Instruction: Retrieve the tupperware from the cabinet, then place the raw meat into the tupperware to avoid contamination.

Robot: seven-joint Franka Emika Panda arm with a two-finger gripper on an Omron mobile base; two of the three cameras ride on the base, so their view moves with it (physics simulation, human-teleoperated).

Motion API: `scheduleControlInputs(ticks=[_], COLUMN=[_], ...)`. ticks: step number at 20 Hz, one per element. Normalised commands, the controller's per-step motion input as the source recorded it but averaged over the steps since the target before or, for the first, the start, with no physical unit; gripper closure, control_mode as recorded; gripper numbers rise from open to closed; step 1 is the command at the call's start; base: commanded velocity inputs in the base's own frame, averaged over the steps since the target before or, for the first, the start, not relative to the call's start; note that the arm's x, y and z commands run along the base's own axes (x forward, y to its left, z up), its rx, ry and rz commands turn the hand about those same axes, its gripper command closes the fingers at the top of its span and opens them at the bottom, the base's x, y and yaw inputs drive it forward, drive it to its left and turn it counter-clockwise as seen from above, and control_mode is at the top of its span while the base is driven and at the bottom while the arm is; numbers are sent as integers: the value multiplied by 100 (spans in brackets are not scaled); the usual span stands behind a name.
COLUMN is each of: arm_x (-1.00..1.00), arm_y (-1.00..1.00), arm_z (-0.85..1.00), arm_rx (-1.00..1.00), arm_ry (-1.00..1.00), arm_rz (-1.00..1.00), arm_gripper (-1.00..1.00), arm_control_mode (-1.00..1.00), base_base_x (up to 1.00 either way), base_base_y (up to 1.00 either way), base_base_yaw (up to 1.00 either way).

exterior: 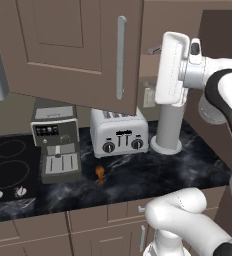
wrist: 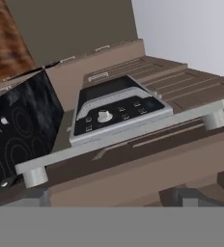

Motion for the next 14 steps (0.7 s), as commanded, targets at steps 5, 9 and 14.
scheduleControlInputs(ticks=[5, 9, 14], arm_x=[15, 7, 0], arm_y=[18, 17, 21], arm_z=[-8, -4, 0], arm_rx=[0, 0, -1], arm_ry=[0, 0, 0], arm_rz=[5, 5, 6], arm_gripper=[-100, -100, -100], arm_control_mode=[-100, -100, -100], base_base_x=[0, 0, 0], base_base_y=[0, 0, 0], base_base_yaw=[0, 0, 0])
